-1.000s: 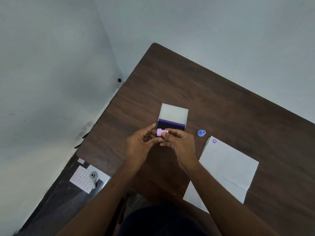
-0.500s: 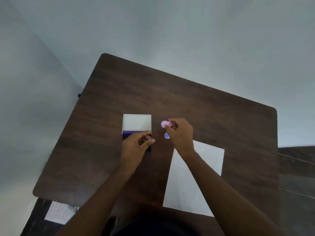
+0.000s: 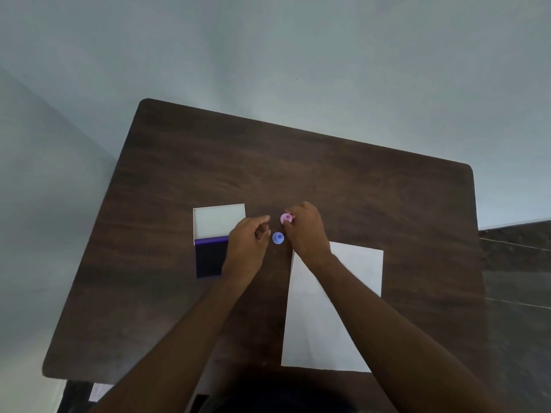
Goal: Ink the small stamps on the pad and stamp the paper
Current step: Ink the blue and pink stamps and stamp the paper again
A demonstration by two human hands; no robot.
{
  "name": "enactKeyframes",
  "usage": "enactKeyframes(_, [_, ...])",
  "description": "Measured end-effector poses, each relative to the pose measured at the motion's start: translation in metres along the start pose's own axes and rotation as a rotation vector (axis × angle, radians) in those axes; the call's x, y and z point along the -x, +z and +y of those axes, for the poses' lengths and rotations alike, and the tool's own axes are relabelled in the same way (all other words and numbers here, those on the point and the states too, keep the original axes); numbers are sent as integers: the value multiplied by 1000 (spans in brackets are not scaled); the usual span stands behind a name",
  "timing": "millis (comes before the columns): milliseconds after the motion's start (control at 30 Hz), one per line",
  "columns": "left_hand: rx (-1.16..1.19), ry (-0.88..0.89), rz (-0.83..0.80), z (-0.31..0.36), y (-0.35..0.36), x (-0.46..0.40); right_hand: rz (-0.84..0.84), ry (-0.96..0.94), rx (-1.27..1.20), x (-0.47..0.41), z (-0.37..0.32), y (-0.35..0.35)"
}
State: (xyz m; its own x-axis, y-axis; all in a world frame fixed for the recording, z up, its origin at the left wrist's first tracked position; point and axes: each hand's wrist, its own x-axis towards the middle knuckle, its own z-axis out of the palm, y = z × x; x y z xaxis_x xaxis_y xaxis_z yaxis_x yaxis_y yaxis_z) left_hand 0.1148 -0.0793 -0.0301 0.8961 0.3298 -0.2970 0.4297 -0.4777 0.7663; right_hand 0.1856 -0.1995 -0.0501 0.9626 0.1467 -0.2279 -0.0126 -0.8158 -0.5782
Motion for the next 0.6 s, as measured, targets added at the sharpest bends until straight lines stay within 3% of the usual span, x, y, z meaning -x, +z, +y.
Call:
enactKeyframes(367, [-18,-20,21,-10,-1,1,-16,45,-16,5,-3,-7])
enactKeyframes(533, [-14,-36,30,-12,0,3,123,-52,-25,21,-10,-10])
enactKeyframes(600, [-8,-33,34,-12,-2,4,90,-93,-20,29,-12,-7])
